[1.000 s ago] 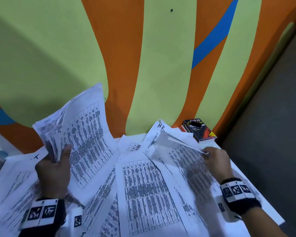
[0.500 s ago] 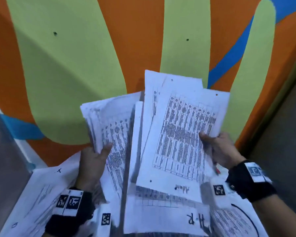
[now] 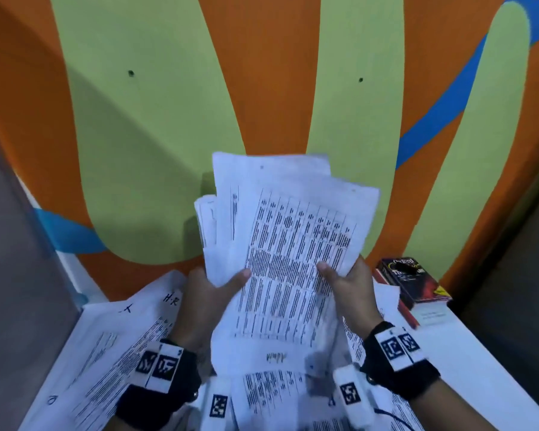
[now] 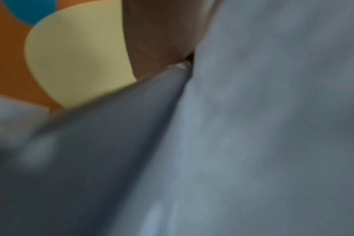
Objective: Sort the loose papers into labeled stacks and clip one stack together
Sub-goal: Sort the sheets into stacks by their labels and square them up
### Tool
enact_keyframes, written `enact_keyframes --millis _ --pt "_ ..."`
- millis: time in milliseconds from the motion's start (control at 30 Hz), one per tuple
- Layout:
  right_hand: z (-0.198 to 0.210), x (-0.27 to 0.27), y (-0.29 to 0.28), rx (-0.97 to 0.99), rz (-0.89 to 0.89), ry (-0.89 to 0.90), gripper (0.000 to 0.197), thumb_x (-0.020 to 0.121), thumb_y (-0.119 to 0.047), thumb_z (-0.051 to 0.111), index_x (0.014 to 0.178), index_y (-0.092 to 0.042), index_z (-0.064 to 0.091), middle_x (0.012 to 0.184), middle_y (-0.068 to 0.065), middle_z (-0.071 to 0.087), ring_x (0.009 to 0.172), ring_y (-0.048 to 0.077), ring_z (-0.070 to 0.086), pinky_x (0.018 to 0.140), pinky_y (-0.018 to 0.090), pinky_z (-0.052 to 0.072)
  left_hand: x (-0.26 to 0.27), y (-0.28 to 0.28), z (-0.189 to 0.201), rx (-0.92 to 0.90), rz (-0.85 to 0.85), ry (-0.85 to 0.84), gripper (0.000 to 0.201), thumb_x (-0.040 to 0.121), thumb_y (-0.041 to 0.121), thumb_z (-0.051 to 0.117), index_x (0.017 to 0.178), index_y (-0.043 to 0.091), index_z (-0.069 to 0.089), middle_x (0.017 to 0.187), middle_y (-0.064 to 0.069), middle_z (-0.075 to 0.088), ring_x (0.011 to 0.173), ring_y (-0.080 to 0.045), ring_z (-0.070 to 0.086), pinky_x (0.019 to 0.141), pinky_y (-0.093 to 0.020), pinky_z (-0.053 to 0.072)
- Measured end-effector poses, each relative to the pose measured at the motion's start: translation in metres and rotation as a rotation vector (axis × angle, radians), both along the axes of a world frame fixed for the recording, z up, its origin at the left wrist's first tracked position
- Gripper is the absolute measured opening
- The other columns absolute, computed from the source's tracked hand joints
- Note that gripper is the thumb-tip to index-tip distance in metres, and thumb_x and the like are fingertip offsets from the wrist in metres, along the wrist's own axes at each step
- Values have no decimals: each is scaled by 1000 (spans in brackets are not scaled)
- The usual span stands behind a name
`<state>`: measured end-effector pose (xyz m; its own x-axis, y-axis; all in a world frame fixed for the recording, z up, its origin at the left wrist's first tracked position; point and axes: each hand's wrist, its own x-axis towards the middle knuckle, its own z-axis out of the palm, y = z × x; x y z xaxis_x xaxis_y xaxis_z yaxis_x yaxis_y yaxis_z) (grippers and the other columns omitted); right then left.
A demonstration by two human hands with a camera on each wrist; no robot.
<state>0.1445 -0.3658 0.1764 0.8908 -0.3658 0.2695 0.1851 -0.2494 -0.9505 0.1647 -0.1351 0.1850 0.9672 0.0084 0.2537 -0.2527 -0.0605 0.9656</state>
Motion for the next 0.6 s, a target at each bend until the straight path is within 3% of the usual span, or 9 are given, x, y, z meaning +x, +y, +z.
enact_keyframes --millis 33,67,133,200,267,333,400,500,600 --pt "10 -2 3 -16 0 -66 49 83 -27 71 126 -14 52 124 2 62 117 17 57 101 40 45 2 4 5 38 32 -69 55 68 40 79 116 23 60 117 15 67 116 -8 58 93 -25 47" --pt "17 -1 3 -18 -11 -126 50 85 -22 69 129 -12 48 127 4 60 120 19 55 104 42 43 4 6 12 56 57 -121 52 72 32 79 118 23 58 118 19 65 115 -1 57 95 -25 44" --pt "33 -1 3 -28 15 -211 56 86 -17 67 136 -12 41 134 4 56 126 18 51 107 40 42 7 10 28 10 20 -184 29 72 17 80 97 24 66 94 22 73 93 2 67 80 -25 50" --pt "37 0 0 -21 82 -210 68 83 -19 70 140 -14 33 141 2 49 131 15 46 106 28 42 6 11 33 -30 -58 -210 26 69 9 81 89 21 68 87 16 75 85 -5 70 72 -22 53" --pt "29 -1 -3 -30 162 -123 87 77 -28 77 145 -21 22 149 -6 38 136 8 36 107 21 37 6 11 23 -10 -101 -198 29 67 10 82 90 18 67 93 9 75 87 -8 70 75 -22 52" --pt "14 -3 -5 -21 211 -15 98 76 -30 78 148 -28 12 153 -11 28 138 4 32 109 22 37 3 9 4 34 -107 -113 33 61 28 88 81 13 66 91 4 73 80 -13 66 76 -27 52" --pt "-2 -3 -7 63 261 39 90 82 -12 71 147 -28 12 145 -9 42 128 5 47 101 26 47 1 6 -16 49 -92 -34 43 57 39 88 83 12 66 92 5 72 81 -14 66 78 -28 52" --pt "-18 1 -9 52 235 57 66 87 2 60 140 -22 29 128 0 58 119 14 57 100 42 48 -2 -1 -28 8 -19 14 38 64 23 86 94 22 64 94 21 71 90 8 64 79 -9 47" --pt "-14 3 -2 -44 170 -2 44 92 6 48 131 -14 42 125 5 59 117 15 56 103 42 45 -3 -6 -20 12 25 -2 20 69 14 82 75 14 62 66 15 68 64 -2 65 65 -14 47"
